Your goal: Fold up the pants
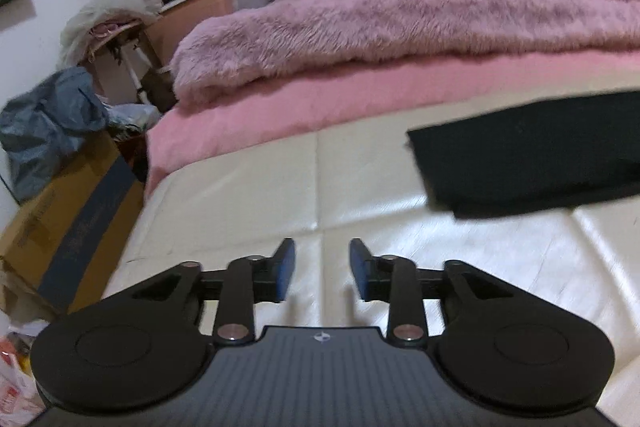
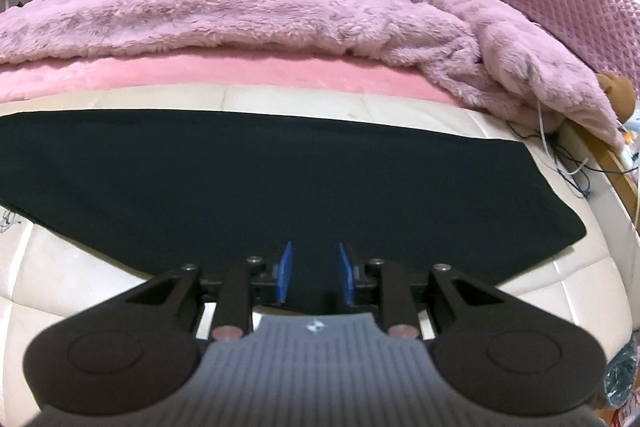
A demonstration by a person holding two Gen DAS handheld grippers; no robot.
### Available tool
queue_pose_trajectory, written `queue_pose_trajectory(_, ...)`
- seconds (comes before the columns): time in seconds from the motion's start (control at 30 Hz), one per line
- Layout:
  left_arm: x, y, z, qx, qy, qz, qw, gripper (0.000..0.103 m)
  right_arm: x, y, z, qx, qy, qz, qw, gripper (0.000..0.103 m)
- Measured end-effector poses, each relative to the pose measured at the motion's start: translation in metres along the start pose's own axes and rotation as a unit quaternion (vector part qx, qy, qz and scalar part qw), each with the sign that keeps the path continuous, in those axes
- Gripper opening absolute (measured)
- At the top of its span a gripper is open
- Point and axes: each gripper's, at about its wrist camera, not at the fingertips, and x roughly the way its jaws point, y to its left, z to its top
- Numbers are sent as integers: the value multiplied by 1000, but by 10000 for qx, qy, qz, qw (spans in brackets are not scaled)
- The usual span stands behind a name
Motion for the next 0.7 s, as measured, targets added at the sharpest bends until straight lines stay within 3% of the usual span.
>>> queue_pose_trajectory(0.07, 4, -1, 7, -325, 42, -271, 9991, 54, 3, 4, 1, -41, 21, 13, 10000, 22)
queue_pose_trajectory(0.13, 10, -2, 10, -739, 184, -538, 9956, 55, 4, 6, 0, -88, 39, 23, 10000, 22)
queue_pose_trajectory(0.23, 24, -3, 11, -1501, 544, -1059, 9815, 55, 7, 7, -2, -135, 60, 9, 9999, 23)
queue_pose_trajectory(0.3, 29, -7, 11, -1710, 566, -1179, 9766, 55, 9, 7, -2, -139, 83, -3, 9999, 24)
queue_pose_trajectory(0.53, 48, -9, 13, -2942, 793, -1762, 9360, 55, 15, 6, -6, -124, 159, -14, 9998, 24)
queue_pose_trajectory(0.7, 56, -13, 11, -3664, 729, -1692, 9120, 56, 19, 7, -8, -153, 166, 32, 9997, 24)
